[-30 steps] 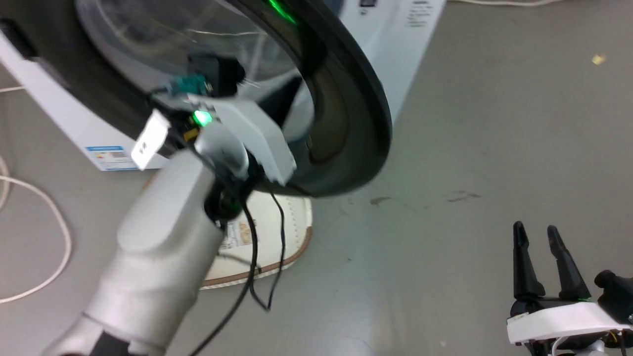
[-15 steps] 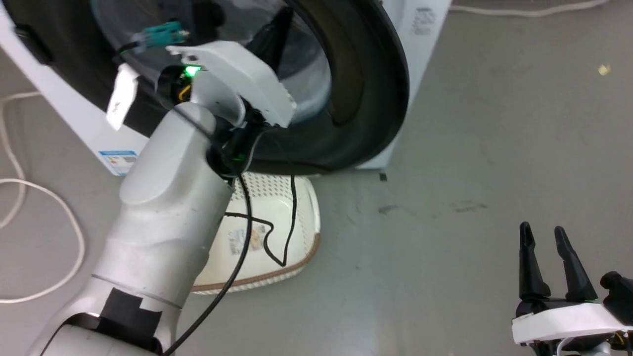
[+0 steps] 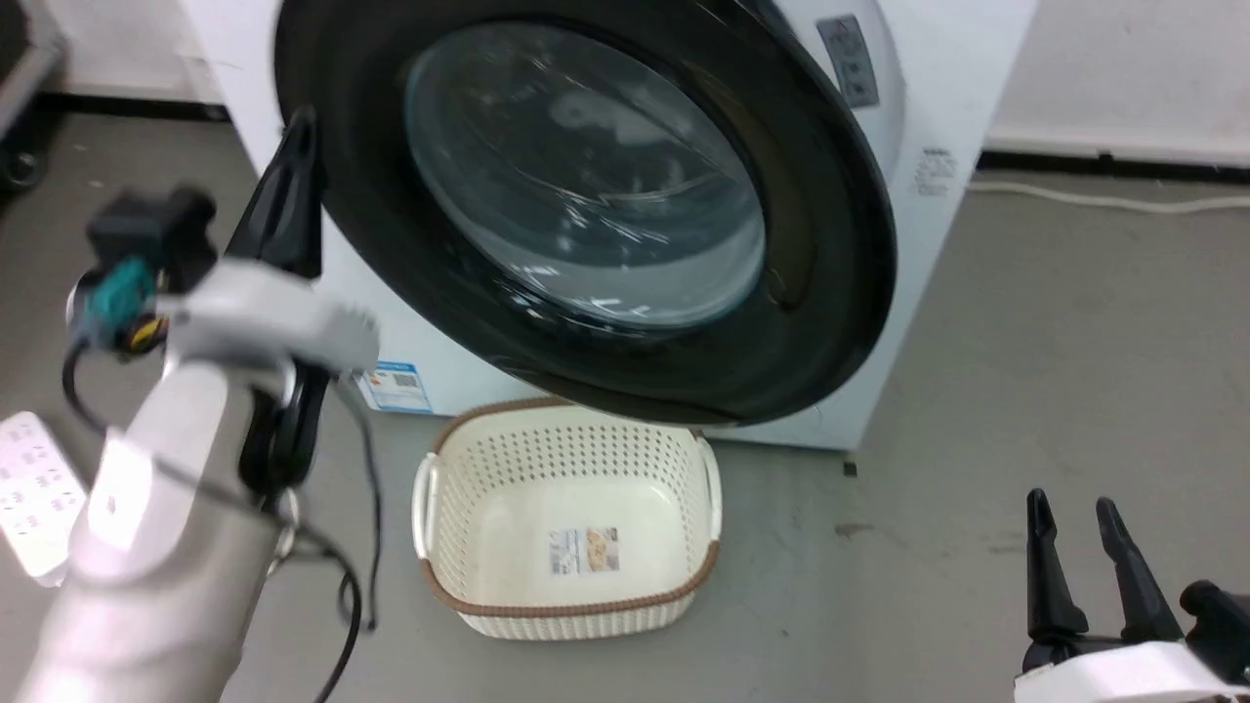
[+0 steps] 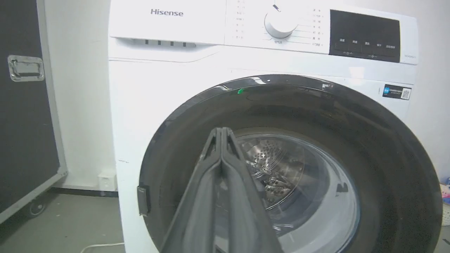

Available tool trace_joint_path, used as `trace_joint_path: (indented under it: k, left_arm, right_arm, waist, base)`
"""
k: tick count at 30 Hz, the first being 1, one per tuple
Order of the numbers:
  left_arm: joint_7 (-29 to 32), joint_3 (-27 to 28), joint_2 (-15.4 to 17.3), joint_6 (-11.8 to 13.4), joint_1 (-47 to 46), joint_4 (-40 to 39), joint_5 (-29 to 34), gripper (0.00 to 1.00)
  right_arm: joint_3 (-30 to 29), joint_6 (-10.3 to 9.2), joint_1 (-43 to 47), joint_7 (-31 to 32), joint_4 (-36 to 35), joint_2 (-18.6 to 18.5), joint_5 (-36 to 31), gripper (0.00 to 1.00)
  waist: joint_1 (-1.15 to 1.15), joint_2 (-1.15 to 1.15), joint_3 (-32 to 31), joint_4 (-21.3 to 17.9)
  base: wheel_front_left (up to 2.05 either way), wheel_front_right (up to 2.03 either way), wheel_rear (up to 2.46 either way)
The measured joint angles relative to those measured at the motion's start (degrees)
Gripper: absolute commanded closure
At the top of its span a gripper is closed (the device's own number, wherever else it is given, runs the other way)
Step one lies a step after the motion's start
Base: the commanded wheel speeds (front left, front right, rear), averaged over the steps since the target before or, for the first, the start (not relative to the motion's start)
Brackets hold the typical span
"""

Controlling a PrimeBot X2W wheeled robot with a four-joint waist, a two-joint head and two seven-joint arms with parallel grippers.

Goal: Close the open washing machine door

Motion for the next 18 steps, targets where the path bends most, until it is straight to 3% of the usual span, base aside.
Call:
trace_joint_path:
  k: [7,18]
  left_arm:
    - [-0.1,2.5,2.9,0.0,13.5,-10.0,3.0,1.0]
    - [1.1,2.3,3.3,0.2,29.1,-11.8,-0.1,1.0]
  right_arm:
    - [0.4,0.0,1.5,0.0,0.3,0.0,0.0,0.0]
    - [2.6,0.0,2.6,0.0,0.5,0.0,-0.9,0.0]
  waist:
    - [0.0,0.0,-2.5,2.2]
    - [0.01,0.0,-2.8,2.2]
  base:
    - [0.0,0.0,0.0]
    - [0.0,0.0,0.0]
